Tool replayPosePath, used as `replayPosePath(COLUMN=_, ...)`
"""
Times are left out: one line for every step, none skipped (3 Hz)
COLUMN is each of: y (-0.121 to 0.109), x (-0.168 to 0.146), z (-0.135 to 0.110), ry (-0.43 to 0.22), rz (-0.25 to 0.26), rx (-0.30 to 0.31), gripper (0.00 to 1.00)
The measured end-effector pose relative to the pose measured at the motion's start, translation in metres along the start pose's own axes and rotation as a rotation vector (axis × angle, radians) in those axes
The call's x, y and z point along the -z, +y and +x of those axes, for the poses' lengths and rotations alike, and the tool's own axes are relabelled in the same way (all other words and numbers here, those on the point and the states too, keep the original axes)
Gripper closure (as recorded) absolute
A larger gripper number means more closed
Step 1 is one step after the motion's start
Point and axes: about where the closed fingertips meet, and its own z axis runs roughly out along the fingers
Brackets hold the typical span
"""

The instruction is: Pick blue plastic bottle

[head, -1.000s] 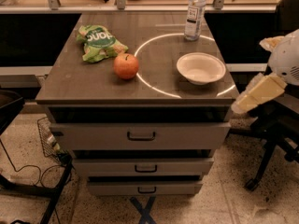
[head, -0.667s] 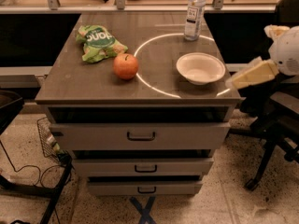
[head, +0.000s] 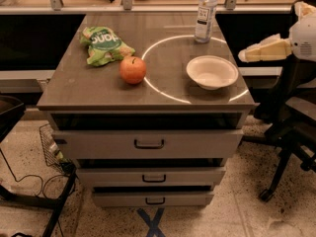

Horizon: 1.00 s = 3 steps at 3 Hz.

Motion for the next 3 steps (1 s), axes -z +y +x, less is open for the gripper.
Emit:
replayPosePath(y=0.000, x=0.000, z=0.000, ry=0.000, rz=0.000, rx=0.000, gripper=0.00)
replayPosePath(y=-0.007, x=-0.024, z=-0.009, ry=-0.069, rz=-0.002, rx=-0.039, gripper=0.00)
replayPosePath(y=-0.014, x=-0.069, z=-0.028, ry=-0.190, rz=-0.035, rx=-0.099, gripper=0.00)
